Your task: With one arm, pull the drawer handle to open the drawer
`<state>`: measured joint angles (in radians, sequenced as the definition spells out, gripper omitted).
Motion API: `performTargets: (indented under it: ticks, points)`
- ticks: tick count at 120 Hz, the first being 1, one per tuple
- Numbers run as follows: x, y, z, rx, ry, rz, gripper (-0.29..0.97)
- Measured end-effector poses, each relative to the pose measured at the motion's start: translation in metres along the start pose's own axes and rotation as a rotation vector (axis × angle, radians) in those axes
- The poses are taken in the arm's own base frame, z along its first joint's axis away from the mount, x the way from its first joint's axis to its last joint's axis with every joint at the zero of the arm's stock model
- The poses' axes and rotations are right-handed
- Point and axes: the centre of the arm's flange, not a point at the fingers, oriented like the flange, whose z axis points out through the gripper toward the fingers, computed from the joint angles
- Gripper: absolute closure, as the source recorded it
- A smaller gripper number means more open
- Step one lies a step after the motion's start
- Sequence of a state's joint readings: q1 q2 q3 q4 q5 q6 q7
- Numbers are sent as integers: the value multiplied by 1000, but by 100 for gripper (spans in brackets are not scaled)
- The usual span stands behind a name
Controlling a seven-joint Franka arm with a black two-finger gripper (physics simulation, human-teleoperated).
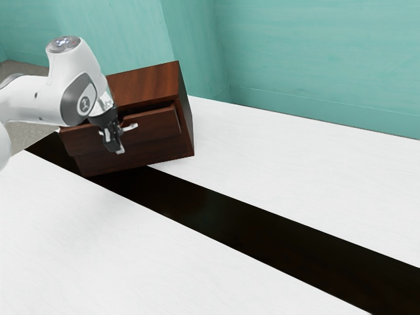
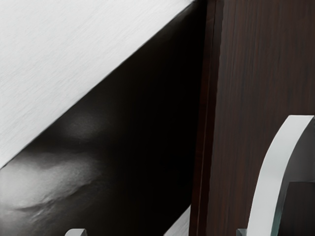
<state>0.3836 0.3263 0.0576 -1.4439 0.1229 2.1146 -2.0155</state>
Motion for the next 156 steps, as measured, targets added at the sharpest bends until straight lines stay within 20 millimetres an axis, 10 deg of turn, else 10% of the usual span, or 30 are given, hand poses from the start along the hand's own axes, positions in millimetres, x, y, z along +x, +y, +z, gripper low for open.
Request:
performTargets:
  ticks: [156]
  points:
    - [7, -37, -30, 23, -6, 13, 34]
